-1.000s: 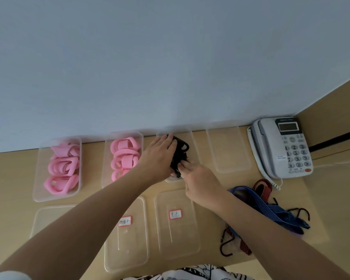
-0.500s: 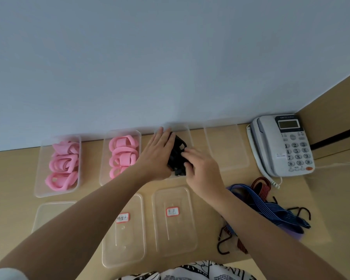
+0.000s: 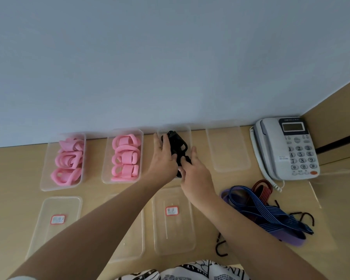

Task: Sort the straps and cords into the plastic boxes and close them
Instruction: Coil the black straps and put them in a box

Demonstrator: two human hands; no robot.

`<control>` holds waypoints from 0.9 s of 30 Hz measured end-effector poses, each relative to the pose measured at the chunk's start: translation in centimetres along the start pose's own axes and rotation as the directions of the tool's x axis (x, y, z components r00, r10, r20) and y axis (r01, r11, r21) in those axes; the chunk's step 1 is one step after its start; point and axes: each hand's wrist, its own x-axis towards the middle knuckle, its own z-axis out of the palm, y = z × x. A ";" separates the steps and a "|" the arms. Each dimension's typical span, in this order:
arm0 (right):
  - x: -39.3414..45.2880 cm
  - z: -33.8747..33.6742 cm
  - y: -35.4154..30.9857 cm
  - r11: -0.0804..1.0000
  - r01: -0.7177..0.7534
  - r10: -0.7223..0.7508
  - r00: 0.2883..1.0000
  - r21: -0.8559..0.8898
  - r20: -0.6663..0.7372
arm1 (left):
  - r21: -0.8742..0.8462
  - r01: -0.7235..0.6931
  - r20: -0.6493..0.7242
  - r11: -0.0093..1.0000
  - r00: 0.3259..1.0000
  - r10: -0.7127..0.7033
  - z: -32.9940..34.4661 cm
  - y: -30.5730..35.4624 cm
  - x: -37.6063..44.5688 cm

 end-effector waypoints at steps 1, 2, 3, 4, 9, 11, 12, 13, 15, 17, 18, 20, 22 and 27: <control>0.0 0.1 0.1 0.999 -0.004 0.005 1.000 -0.040 0.023 | 0.048 -0.019 0.007 0.999 1.000 0.018 0.2 -0.1 -0.1; 0.0 0.2 0.0 0.998 -0.010 0.013 0.999 -0.063 0.042 | 0.083 -0.033 0.013 0.996 0.999 0.032 0.4 -0.2 -0.1; 0.0 0.4 -0.1 0.997 -0.010 0.014 0.998 -0.076 0.053 | 0.097 -0.034 0.021 0.995 0.999 0.032 0.5 -0.3 -0.1; 0.0 0.5 -0.2 0.997 -0.006 0.010 0.998 -0.081 0.058 | 0.091 -0.019 0.027 0.996 0.999 0.017 0.5 -0.3 0.0; -0.1 0.4 -0.4 0.999 0.011 -0.012 1.000 0.030 0.011 | 0.029 0.032 0.022 0.999 0.999 -0.033 0.4 -0.4 0.2; -0.1 0.0 0.1 0.991 -0.006 0.010 1.000 0.136 -0.028 | 0.012 0.052 0.009 0.999 0.999 -0.052 -0.2 -0.4 0.1; -0.1 -0.2 0.5 0.982 -0.015 0.023 0.999 0.189 -0.040 | 0.017 0.059 -0.007 0.998 0.998 -0.058 -0.6 -0.4 0.1; -0.2 -0.3 0.8 0.973 -0.019 0.031 0.998 0.228 -0.051 | 0.030 0.059 -0.030 0.998 0.998 -0.058 -1.1 -0.3 0.1; -0.2 -0.7 1.5 0.965 -0.020 0.041 0.996 0.262 -0.077 | 0.045 0.042 -0.094 0.998 0.995 -0.038 -1.8 0.1 -0.1; -0.3 -1.1 1.9 0.959 -0.020 0.052 0.993 0.281 -0.105 | 0.034 0.038 -0.165 0.999 0.986 -0.032 -2.3 0.4 -0.6; -0.4 -1.3 2.1 0.957 -0.017 0.053 0.991 0.289 -0.120 | 0.021 0.042 -0.197 0.999 0.980 -0.037 -2.6 0.5 -0.9; -0.9 -1.5 2.2 0.958 -0.002 0.047 0.988 0.288 -0.150 | 0.002 0.018 -0.260 1.000 0.965 -0.017 -3.0 0.4 -2.0; -1.8 -1.6 2.3 0.960 0.026 0.030 0.980 0.277 -0.198 | 0.021 -0.037 -0.311 0.999 0.949 0.041 -3.0 0.1 -3.5; -5.0 -1.4 2.3 0.967 0.041 0.027 0.965 0.252 -0.262 | 0.228 -0.220 -0.288 0.948 0.915 0.282 -2.1 -0.9 -7.2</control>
